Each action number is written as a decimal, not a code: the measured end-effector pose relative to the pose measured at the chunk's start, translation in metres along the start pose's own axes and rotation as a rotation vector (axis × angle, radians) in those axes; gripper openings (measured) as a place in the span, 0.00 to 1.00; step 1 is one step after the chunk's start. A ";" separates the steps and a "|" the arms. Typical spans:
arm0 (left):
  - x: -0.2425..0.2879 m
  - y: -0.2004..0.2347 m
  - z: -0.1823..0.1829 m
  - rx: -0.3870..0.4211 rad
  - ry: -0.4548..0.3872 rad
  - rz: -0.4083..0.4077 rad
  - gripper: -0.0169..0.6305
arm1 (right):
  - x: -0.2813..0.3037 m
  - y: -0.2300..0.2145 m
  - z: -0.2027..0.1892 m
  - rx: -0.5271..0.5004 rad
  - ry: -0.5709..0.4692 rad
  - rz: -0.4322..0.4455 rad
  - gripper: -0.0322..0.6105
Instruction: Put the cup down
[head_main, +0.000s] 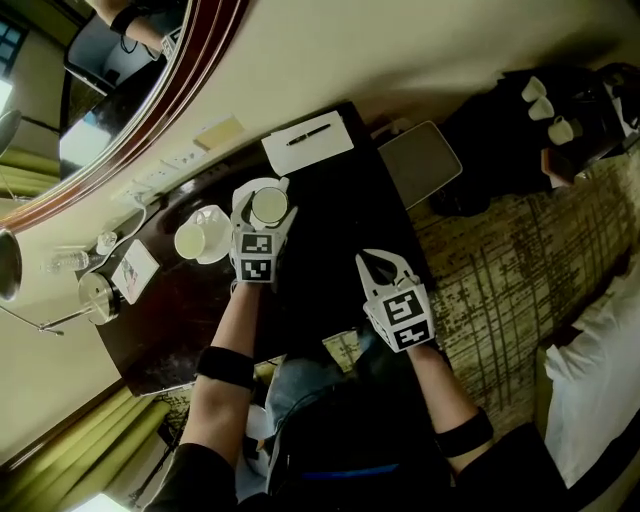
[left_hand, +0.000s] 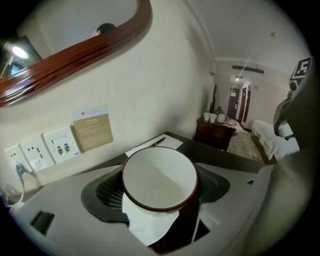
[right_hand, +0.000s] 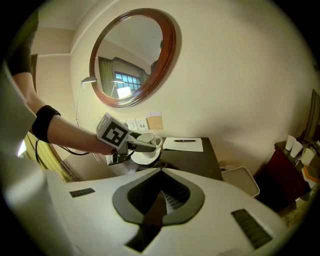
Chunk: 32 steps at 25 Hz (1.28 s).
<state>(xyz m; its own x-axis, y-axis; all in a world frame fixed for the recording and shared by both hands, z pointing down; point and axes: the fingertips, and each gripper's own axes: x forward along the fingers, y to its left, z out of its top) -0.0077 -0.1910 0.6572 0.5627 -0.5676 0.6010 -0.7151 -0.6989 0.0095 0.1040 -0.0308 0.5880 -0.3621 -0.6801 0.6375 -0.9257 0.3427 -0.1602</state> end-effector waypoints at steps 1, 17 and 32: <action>0.002 -0.008 0.006 0.011 -0.010 -0.022 0.64 | -0.001 -0.001 0.000 0.003 -0.001 0.001 0.05; 0.059 -0.118 0.030 0.160 -0.012 -0.277 0.64 | -0.010 -0.026 -0.014 0.057 0.010 -0.008 0.05; 0.068 -0.129 0.020 0.159 -0.010 -0.277 0.65 | -0.015 -0.033 -0.018 0.063 0.016 -0.017 0.05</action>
<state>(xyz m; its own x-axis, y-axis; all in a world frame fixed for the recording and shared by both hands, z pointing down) 0.1314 -0.1482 0.6811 0.7312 -0.3499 0.5856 -0.4608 -0.8863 0.0457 0.1413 -0.0203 0.5975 -0.3450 -0.6748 0.6524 -0.9369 0.2893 -0.1962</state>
